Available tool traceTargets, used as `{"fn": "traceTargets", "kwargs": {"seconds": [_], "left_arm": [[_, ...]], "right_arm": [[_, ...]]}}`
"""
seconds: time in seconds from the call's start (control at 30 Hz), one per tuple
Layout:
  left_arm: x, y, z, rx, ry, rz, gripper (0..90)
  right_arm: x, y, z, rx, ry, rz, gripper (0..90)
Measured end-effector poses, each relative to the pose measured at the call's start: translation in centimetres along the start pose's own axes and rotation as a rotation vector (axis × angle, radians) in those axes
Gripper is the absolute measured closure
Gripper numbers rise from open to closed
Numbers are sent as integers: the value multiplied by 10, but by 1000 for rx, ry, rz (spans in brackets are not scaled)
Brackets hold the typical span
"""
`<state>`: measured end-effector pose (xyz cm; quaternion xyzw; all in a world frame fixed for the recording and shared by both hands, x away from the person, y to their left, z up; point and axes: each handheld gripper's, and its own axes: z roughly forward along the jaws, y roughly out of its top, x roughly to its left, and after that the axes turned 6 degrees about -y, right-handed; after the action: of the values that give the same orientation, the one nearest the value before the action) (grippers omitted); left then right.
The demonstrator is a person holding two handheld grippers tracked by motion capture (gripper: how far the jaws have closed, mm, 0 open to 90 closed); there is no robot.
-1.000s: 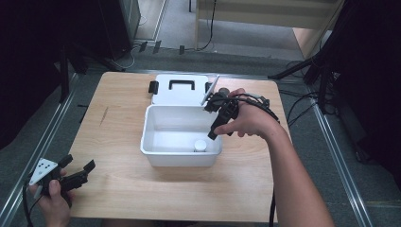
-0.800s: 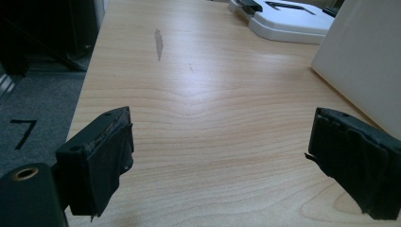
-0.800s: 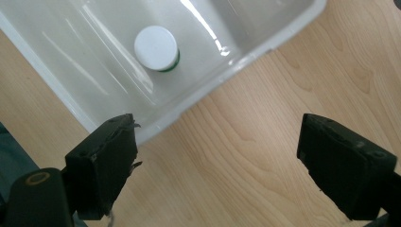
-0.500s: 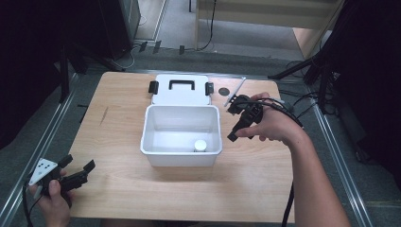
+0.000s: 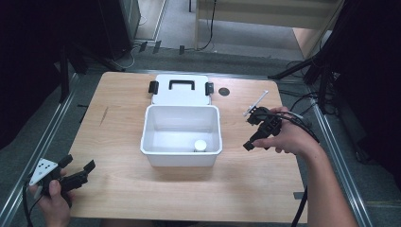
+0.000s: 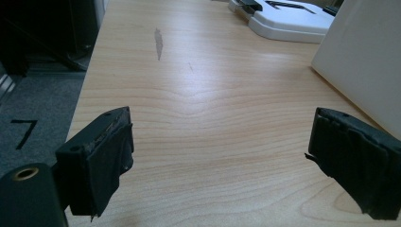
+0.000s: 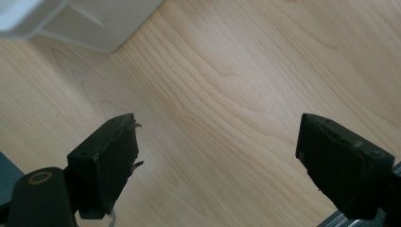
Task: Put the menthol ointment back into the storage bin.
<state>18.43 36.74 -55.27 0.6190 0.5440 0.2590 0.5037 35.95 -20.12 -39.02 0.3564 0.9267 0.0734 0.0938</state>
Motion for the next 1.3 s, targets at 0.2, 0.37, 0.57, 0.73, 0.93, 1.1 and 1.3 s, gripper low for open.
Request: {"fn": "traceTargets", "kwargs": {"seconds": [0.2,0.37,0.57,0.73,0.93,1.1,1.3], "left_arm": [[0,0,0,1,0,0,82],[0,0,0,2,3,3,82],[-1,0,0,3,4,4,82],[0,0,0,3,3,5,82],[-1,0,1,2,4,5,82],[-1,0,1,3,5,5,82],[-1,0,1,4,7,7,82]], "right_arm": [[-7,-20,12,2,7,41,147],[-15,-44,27,-18,1,93,150],[-20,-65,40,-39,6,132,150],[-25,-81,48,-67,-6,178,149],[-29,-105,61,-137,-29,229,161],[-30,-122,67,-195,-45,269,162],[-31,-140,74,-276,-69,306,162]]}}
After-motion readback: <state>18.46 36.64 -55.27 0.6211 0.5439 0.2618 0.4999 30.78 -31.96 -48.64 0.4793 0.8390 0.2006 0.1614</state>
